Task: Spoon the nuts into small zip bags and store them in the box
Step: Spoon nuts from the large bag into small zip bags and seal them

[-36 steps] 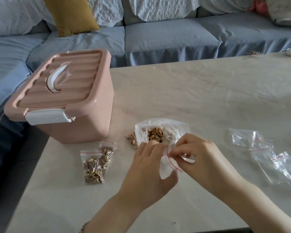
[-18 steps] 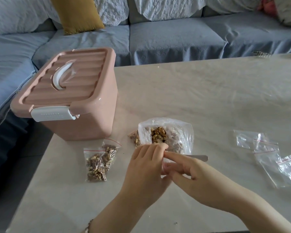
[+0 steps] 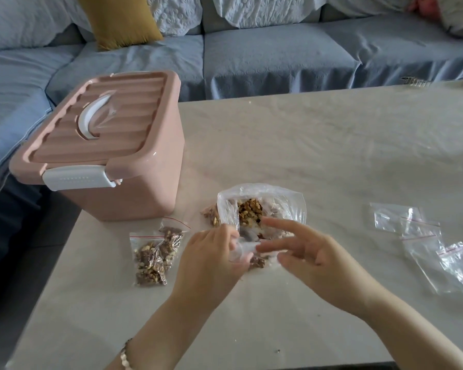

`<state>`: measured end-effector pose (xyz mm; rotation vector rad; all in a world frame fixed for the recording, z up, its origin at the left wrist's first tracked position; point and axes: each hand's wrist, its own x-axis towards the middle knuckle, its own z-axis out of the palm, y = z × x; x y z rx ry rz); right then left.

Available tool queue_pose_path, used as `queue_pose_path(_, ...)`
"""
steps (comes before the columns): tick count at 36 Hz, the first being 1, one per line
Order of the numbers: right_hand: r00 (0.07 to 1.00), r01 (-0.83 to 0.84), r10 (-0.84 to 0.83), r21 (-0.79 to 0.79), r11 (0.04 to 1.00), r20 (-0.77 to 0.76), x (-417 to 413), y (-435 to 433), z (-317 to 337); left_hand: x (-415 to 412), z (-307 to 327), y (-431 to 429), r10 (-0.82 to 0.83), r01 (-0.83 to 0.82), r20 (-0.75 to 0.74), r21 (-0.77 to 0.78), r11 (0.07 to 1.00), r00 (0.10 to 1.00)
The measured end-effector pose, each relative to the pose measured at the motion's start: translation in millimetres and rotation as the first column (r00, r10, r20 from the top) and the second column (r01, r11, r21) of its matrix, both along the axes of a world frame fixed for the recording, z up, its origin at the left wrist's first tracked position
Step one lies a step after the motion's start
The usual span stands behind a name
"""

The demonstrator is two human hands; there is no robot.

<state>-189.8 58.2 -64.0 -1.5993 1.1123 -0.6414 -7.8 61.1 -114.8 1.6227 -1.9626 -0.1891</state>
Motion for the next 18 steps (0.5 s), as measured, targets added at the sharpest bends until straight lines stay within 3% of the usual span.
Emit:
queue_pose_path(3, 0.932, 0.336, -0.354, -0.179, 0.925, -0.076, -17.1, -10.8, -16.7, 13.8, 4.8, 2.3, 0.111, -0.091, -0.19, 0.112, 0.989, 0.975)
queue_pose_path(5, 0.838, 0.448, -0.5, -0.246, 0.86, -0.219, -32.8, -22.1, -34.7, 21.4, 0.6, 2.4, 0.216, -0.171, -0.263, 0.182, 0.968, 0.94)
queue_pose_path(8, 0.741, 0.465, -0.452, -0.106, 0.879, -0.497, -54.5, -33.4, -62.4, 29.3, -7.3, 0.9, 0.294, -0.231, -0.279, 0.236, 0.944, 0.914)
queue_pose_path(10, 0.74, 0.452, -0.359, 0.026, 0.891, -0.569, -58.7, -35.4, -73.9, 32.8, -13.3, 0.6, 0.299, -0.233, -0.249, 0.265, 0.936, 0.921)
queue_pose_path(14, 0.853, 0.506, -0.445, 0.219, 0.835, -0.272, -49.0, -35.4, -82.2, 34.9, -19.9, 2.0, 0.279, -0.211, -0.239, 0.275, 0.938, 0.93)
queue_pose_path(18, 0.799, 0.546, -0.601, 0.416, 0.727, 0.002, -36.0, -33.7, -78.6, 32.7, -20.2, 2.6, 0.286, -0.197, -0.286, 0.302, 0.933, 0.915)
